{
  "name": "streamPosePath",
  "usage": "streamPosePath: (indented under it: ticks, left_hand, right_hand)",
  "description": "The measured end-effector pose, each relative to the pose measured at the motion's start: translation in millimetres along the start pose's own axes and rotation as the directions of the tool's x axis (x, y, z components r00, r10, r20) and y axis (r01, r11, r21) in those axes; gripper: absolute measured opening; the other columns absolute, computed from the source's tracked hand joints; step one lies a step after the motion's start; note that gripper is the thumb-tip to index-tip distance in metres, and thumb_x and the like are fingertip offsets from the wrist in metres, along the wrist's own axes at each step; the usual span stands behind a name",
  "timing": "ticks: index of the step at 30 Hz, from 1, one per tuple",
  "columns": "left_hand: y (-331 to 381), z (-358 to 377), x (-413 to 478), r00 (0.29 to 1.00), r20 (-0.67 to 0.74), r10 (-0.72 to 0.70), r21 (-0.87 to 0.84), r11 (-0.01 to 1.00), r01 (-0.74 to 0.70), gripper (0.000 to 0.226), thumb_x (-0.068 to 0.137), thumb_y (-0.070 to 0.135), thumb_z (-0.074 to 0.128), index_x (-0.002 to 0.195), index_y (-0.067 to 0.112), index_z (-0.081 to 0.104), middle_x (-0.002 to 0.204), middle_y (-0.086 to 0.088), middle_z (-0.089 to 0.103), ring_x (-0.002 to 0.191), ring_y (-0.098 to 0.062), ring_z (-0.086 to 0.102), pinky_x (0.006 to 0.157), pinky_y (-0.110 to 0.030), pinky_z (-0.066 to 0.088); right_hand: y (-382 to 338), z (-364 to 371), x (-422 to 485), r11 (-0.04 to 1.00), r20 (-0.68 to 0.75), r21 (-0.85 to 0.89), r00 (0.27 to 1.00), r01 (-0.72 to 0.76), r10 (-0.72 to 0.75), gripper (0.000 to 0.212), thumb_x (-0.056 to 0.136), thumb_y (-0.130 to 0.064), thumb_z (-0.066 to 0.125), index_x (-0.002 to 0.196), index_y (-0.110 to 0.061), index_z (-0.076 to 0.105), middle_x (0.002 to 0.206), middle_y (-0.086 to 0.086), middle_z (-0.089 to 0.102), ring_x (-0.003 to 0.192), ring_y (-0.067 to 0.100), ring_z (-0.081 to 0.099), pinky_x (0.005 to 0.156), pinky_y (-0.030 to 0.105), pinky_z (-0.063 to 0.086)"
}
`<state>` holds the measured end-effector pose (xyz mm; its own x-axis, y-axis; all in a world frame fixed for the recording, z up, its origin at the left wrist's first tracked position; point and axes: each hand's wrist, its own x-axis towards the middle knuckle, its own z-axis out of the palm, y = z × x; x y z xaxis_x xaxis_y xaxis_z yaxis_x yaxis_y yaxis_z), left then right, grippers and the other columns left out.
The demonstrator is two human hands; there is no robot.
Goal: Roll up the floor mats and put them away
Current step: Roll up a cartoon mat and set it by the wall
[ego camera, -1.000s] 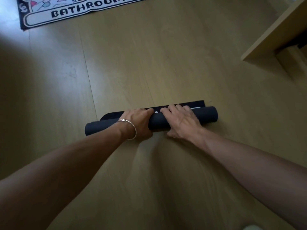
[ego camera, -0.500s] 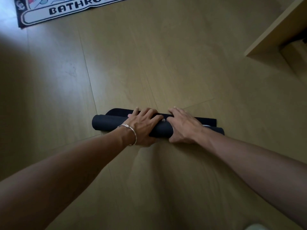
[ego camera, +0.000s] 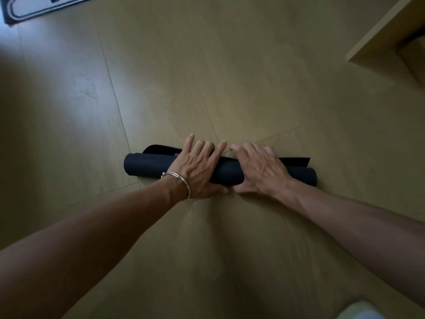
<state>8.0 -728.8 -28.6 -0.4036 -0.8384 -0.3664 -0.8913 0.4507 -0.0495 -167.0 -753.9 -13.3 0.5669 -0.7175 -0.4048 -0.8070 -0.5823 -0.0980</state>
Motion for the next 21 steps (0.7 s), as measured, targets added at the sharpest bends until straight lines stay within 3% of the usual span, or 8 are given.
streamPosePath:
  ticks: [3,7,11,13,15,18,21]
  left_hand:
    - [-0.1,3.5,2.2,0.999,-0.035,0.0,0.027,1.0,0.001,0.114,0.071,0.086,0.033,0.149,0.007,0.007,0.12,-0.009,0.041,0.106,-0.027,0.041,0.107,-0.044,0.022]
    - [0.7,9.0,3.6,0.997,-0.074,-0.036,0.005,0.999,0.036,0.108,0.068,0.085,0.039,0.145,0.011,0.025,0.113,-0.008,0.047,0.099,-0.026,0.046,0.086,-0.04,0.038]
    - [0.8,20.7,1.8,0.969,-0.247,-0.01,-0.041,0.999,0.0,0.087,0.066,0.078,0.037,0.12,0.013,0.055,0.092,-0.008,0.055,0.078,-0.024,0.052,0.065,-0.036,0.046]
    - [2.5,24.6,-0.2,0.961,-0.278,0.001,-0.042,0.999,-0.013,0.075,0.07,0.074,0.03,0.106,0.015,0.059,0.088,-0.007,0.054,0.075,-0.025,0.051,0.063,-0.036,0.045]
    - [4.7,26.3,-1.0,0.959,-0.282,0.008,-0.031,0.999,-0.017,0.066,0.073,0.07,0.034,0.101,0.015,0.058,0.087,-0.007,0.053,0.074,-0.024,0.05,0.063,-0.037,0.045]
    - [4.1,25.3,0.4,0.967,-0.254,-0.009,-0.021,1.0,0.004,0.058,0.071,0.066,0.051,0.1,0.015,0.056,0.086,-0.007,0.053,0.073,-0.025,0.051,0.063,-0.036,0.046]
    - [7.3,12.0,1.4,0.988,-0.15,-0.027,0.007,1.0,0.028,0.06,0.077,0.066,0.043,0.109,0.017,0.05,0.094,-0.007,0.05,0.08,-0.024,0.049,0.069,-0.037,0.043]
  right_hand:
    - [2.1,2.6,4.3,0.999,0.024,-0.038,1.0,-0.009,0.01,0.099,0.066,-0.073,0.058,0.139,-0.015,0.024,0.117,0.005,0.044,0.105,0.022,0.046,0.089,0.037,0.037]
    - [5.0,5.0,7.6,0.999,0.033,-0.039,0.999,-0.003,0.004,0.097,0.06,-0.078,0.046,0.131,-0.012,0.038,0.111,0.005,0.048,0.1,0.023,0.048,0.082,0.036,0.04]
    - [4.3,16.1,6.7,1.0,-0.06,0.01,0.998,-0.014,0.015,0.076,0.056,-0.072,0.061,0.1,-0.01,0.056,0.089,0.007,0.051,0.081,0.025,0.051,0.066,0.037,0.042]
    - [3.2,20.1,3.8,0.998,-0.109,0.054,0.993,-0.028,0.034,0.065,0.052,-0.068,0.059,0.081,-0.01,0.056,0.078,0.007,0.048,0.071,0.026,0.05,0.059,0.036,0.04]
    - [1.4,22.6,2.6,0.994,-0.152,0.1,0.987,-0.038,0.053,0.06,0.049,-0.065,0.057,0.074,-0.011,0.054,0.073,0.006,0.047,0.066,0.026,0.049,0.056,0.035,0.039]
    - [0.2,21.5,4.7,0.989,-0.166,0.127,0.982,-0.074,0.095,0.061,0.051,-0.064,0.067,0.081,-0.014,0.054,0.078,0.003,0.046,0.073,0.024,0.049,0.063,0.036,0.038]
    - [-3.6,14.6,3.6,0.981,-0.038,0.142,0.99,-0.129,0.136,0.061,0.066,-0.063,0.066,0.104,-0.019,0.048,0.096,0.0,0.043,0.097,0.021,0.046,0.08,0.035,0.036]
